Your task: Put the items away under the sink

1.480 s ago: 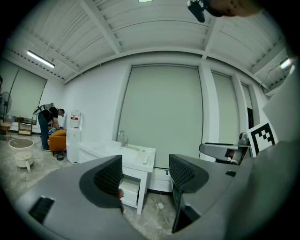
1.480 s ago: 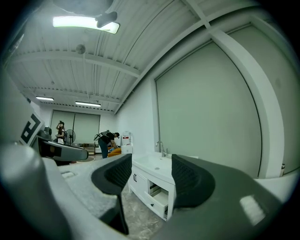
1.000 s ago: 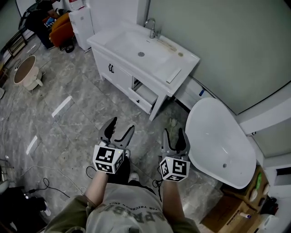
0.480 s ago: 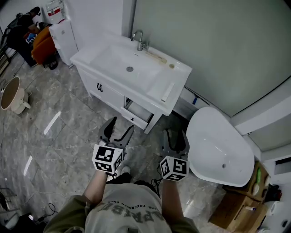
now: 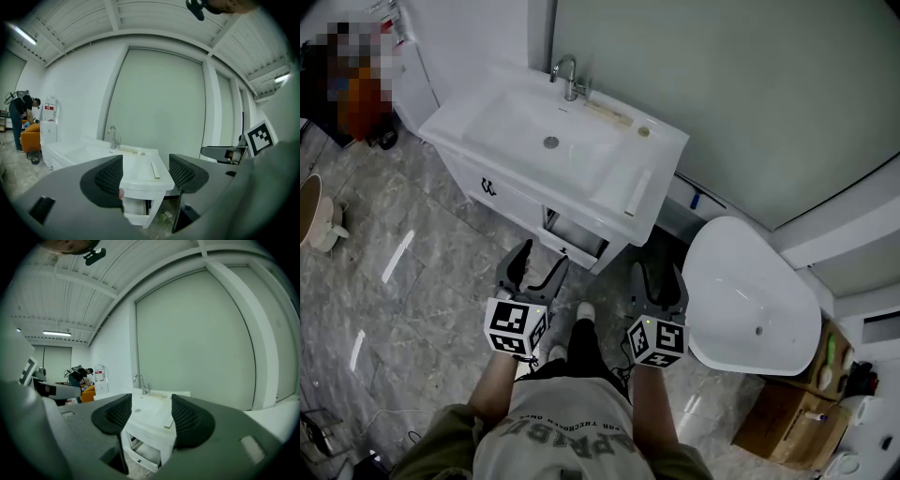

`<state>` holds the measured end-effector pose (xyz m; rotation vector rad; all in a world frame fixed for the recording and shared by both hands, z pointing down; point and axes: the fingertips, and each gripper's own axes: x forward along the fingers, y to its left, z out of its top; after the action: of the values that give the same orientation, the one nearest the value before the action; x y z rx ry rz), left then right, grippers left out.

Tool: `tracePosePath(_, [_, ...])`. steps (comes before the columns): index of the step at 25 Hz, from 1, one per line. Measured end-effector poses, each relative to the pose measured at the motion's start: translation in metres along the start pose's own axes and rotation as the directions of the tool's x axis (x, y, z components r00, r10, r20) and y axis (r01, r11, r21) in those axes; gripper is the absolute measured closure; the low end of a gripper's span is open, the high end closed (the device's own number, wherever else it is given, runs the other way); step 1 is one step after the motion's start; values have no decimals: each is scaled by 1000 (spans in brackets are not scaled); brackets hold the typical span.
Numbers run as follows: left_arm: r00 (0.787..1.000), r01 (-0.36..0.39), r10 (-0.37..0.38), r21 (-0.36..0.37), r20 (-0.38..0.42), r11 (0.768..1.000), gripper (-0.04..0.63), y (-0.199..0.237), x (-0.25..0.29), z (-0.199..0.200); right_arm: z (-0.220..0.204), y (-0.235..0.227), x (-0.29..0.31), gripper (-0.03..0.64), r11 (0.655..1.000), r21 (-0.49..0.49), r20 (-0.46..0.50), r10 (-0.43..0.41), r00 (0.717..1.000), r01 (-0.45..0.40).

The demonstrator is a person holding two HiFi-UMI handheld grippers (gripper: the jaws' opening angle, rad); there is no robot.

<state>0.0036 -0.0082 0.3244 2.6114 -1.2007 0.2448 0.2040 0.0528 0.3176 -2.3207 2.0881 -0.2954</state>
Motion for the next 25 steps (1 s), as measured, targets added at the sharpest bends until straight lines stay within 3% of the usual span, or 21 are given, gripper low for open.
tracePosePath(10, [999,-35,35,-1,-42,999,293,18,98,5,-11,-49,107,362,999,39,-59,16,998,-14])
tracePosePath(16, [997,-48,47,-5,-57,999,293,20,162,21,-23,-80,177,362,997,73,-144,13,989,-3])
tracePosePath(25, [992,-73,71,-19,-106,997,293,31,218,19,-78,-108,247,362,996,92,-364,16,931,19])
